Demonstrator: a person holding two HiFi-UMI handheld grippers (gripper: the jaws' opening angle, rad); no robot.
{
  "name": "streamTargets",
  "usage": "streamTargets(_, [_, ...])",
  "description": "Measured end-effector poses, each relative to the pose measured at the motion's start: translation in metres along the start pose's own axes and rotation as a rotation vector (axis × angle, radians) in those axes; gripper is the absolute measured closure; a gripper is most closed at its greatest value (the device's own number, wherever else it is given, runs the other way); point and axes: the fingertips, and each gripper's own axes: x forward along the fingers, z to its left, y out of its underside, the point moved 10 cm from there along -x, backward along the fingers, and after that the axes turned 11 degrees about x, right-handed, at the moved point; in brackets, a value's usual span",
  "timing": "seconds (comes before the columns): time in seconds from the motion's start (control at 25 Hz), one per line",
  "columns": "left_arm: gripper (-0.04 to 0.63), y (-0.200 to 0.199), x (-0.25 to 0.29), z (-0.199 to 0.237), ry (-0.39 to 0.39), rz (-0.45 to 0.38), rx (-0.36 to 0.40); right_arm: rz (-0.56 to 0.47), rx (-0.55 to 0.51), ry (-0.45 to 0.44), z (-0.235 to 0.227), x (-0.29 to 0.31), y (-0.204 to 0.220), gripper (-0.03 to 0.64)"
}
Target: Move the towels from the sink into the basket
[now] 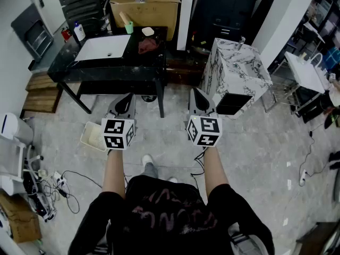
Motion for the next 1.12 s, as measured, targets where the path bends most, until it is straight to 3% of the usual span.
streamTargets(0.84, [0.580,0.014,0.009,-0.005,-0.006,0.033,-0.012,0.018,-0.025,-0.033,0.001,0.011,0.012,0.603])
streamTargets(1.12, [0.580,0.012,0.018,-0.004,0.005,0.047,0.026,0.013,-0.009,-0.041,-0.003,0.024,0.015,0.602])
